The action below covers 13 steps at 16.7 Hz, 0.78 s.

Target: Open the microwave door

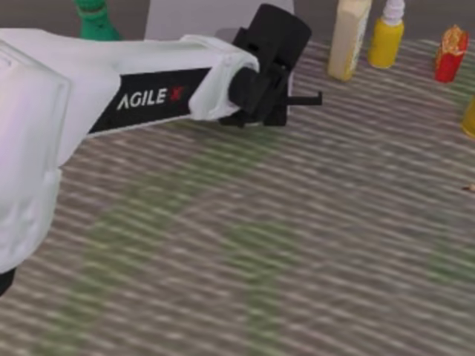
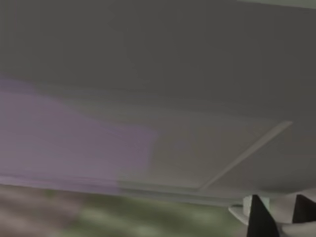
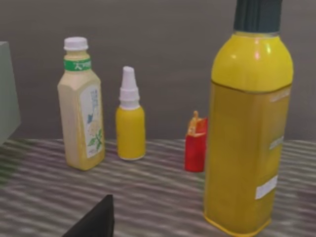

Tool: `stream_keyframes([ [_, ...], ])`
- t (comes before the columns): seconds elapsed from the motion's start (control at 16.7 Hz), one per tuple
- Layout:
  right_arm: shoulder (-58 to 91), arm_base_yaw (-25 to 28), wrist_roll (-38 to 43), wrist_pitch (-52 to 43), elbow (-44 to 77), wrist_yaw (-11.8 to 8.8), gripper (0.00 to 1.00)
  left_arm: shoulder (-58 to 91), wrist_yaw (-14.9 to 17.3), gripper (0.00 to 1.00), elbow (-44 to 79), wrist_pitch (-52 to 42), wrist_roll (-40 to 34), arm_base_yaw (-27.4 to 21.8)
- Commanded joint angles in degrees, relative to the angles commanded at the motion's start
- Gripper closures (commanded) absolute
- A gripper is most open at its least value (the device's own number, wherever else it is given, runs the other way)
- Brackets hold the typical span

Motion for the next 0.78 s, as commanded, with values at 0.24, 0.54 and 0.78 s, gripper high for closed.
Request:
stream_keyframes([
  [0.24,0.0,0.0,0.0,0.0,0.0,0.0,0.0,-0.9,0.7,1.0,-2.0,1.0,1.3,0.3],
  [0.54,0.0,0.0,0.0,0.0,0.0,0.0,0.0,-0.9,0.7,1.0,-2.0,1.0,1.3,0.3],
  [0.78,0.0,0.0,0.0,0.0,0.0,0.0,0.0,-0.9,0.7,1.0,-2.0,1.0,1.3,0.3],
])
